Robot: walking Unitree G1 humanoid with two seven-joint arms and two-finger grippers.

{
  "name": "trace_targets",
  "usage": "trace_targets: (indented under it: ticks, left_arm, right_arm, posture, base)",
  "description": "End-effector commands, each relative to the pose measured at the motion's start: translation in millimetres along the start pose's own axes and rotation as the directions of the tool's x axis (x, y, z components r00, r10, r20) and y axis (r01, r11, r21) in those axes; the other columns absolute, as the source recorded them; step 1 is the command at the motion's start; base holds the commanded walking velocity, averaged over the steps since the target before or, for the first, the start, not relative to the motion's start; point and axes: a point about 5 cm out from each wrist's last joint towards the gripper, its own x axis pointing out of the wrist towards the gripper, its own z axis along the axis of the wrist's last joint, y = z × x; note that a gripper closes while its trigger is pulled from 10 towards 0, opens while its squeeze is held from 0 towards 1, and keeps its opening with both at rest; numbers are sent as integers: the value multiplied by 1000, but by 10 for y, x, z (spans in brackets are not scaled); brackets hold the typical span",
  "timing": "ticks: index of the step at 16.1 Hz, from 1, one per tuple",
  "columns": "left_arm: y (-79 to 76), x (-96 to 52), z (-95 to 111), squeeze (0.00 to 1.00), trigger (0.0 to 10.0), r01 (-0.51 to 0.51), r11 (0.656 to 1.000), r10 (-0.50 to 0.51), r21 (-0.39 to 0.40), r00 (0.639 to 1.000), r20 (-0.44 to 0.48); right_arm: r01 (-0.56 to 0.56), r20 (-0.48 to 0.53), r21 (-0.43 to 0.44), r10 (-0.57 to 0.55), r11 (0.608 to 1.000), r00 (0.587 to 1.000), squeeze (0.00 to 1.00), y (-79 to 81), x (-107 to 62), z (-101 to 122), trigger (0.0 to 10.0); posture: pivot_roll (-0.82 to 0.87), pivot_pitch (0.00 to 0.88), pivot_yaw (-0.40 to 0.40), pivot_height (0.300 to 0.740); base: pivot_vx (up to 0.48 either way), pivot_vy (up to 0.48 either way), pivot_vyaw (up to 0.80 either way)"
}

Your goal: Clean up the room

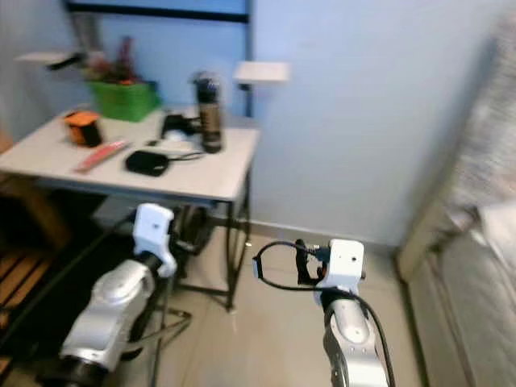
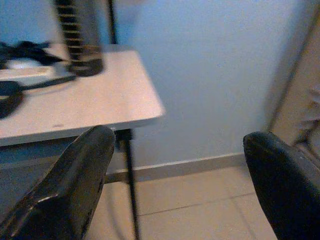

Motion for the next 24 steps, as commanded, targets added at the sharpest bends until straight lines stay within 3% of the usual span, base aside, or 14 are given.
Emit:
trace_targets:
  ticks: [1, 3, 5, 9, 13, 16, 20, 23, 24]
  left_arm:
    - [-10, 31, 29, 0, 10000, 11, 999, -11, 32, 1000, 7]
    - [-34, 48, 63, 0, 10000, 20, 1000, -21, 7, 999, 38]
    - [-62, 82, 70, 0, 10000, 29, 1000, -28, -7, 998, 49]
    - [-30, 127, 74, 0, 10000, 37, 998, -39, 59, 999, 38]
    - [-2, 161, 44, 0, 10000, 33, 999, -34, 32, 999, 23]
    - [-3, 126, -27, 0, 10000, 41, 999, -41, 14, 999, 28]
    - [-41, 147, -2, 0, 10000, 67, 998, -66, -17, 996, 53]
    - [58, 124, -59, 0, 10000, 24, 1000, -23, -20, 999, 29]
    - [133, 24, -130, 0, 10000, -5, 999, 6, -46, 1000, 11]
  right_arm:
    - [-2, 11, -11, 2, 1000, 1000, 0, 1, 4, 11, 10000]
    - [17, 62, -76, -12, 997, 998, 0, -56, -28, 56, 10000]
    - [41, 44, -80, -37, 996, 998, 0, -125, -42, 10, 10000]
    - [48, 62, -87, -42, 995, 997, 0, -130, -41, 17, 10000]
    - [99, 103, -62, -92, 993, 990, 0, -210, -63, 48, 10000]
    - [100, 42, -52, -98, 994, 994, 0, -238, -174, -112, 10000]
    - [94, 92, -91, -85, 991, 992, 0, -246, -106, 5, 10000]
    - [96, 120, -119, -82, 988, 989, 0, -258, -85, 62, 10000]
    - [60, 105, -152, -44, 987, 993, 0, -232, -123, 30, 10000]
  posture:
    - [146, 0, 36, 740]
    - [142, 0, 32, 740]
    - [140, 0, 29, 740]
    - [126, 0, 35, 740]
    - [117, 0, 39, 740]
    - [113, 0, 20, 740]
    - [110, 0, 15, 740]
    - [112, 0, 25, 740]
    - [113, 0, 6, 740]
  base:
    - [0, 0, -663]
    - [0, -403, -659]
    - [0, -231, -666]
    - [0, -120, -661]
    - [0, -120, -661]
    - [0, 0, -660]
    - [0, -308, -661]
    - [0, 0, -663]
    - [0, 0, -663]
